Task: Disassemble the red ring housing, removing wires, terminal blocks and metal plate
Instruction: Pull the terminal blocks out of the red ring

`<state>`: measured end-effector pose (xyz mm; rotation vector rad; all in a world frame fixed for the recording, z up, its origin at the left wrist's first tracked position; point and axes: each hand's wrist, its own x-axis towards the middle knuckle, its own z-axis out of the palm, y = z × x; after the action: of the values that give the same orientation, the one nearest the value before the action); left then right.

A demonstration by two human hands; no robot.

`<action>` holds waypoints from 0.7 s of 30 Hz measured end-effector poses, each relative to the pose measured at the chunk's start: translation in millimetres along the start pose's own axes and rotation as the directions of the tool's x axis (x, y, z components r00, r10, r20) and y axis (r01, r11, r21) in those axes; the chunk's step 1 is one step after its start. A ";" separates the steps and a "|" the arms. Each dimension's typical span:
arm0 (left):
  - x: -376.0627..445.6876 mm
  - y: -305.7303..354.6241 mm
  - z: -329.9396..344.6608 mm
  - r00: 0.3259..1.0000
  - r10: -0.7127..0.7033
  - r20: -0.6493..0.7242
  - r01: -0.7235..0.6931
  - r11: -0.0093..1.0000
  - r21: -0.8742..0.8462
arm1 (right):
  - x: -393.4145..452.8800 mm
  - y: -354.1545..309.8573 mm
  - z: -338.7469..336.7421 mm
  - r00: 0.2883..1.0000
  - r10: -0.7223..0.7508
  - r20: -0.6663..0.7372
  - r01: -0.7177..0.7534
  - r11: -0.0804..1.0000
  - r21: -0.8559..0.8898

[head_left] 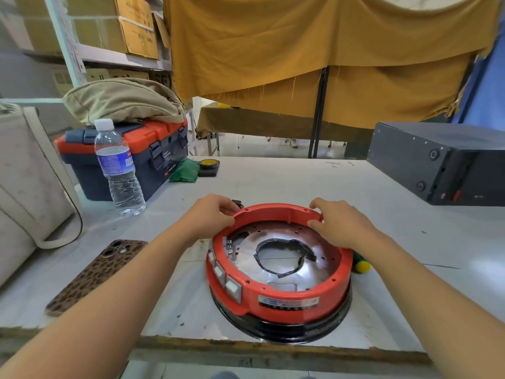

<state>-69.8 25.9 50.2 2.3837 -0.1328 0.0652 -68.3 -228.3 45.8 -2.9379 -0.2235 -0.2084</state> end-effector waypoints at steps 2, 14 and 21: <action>4.0 4.2 2.8 0.999 0.037 0.017 -0.038 0.996 0.076 | -1.4 -3.6 -2.2 0.998 -0.063 0.015 0.062 0.996 0.058; 2.1 12.0 0.7 0.990 0.125 0.066 -0.126 0.992 0.024 | 11.2 -36.7 2.0 0.900 -0.426 0.096 0.410 0.900 0.148; -17.3 6.9 -17.9 0.973 -0.022 0.230 -0.007 0.992 0.128 | 23.0 -42.0 4.2 0.897 -0.415 0.152 0.409 0.910 0.069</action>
<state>-87.9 34.6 66.5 2.5137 -0.2360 -0.2147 -52.1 -183.5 52.7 -2.8359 -0.8689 -0.0170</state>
